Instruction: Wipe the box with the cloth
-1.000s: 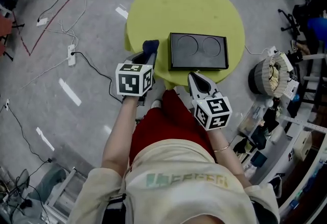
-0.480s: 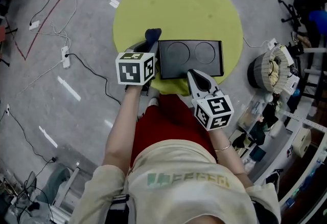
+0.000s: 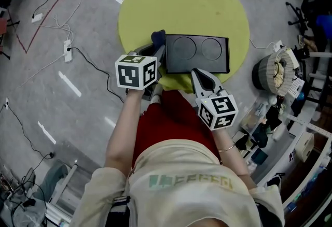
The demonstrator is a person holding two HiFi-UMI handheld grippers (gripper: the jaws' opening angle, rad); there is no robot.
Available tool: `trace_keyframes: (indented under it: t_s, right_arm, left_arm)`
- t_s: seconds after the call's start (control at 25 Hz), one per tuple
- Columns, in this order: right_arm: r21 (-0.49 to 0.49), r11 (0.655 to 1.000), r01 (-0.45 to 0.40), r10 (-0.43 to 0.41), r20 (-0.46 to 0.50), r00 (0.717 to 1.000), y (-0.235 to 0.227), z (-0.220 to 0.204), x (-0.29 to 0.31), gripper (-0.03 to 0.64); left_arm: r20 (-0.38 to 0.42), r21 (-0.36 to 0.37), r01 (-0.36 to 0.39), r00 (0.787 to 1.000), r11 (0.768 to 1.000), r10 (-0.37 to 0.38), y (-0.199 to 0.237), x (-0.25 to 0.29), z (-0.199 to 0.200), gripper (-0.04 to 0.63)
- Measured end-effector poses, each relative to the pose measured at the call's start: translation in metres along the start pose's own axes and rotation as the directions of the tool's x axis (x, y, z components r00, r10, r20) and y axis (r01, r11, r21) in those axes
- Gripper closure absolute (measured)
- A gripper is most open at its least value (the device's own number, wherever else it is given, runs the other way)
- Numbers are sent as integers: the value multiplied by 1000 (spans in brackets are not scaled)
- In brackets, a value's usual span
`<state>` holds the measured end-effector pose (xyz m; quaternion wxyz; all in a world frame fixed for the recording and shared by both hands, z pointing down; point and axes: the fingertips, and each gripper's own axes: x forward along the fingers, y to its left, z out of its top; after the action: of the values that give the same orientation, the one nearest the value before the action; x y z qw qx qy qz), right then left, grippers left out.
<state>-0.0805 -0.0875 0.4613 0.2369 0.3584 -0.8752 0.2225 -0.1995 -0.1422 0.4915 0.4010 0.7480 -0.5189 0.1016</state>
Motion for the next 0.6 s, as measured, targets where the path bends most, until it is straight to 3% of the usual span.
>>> trace_keyframes:
  t_s: [0.6]
  right_arm:
    - [6,1000,1,-2,12,1000,58,-45,-37,578]
  left_arm:
    - [-71,67,62,996,996,-58,-38,-57,-78,531]
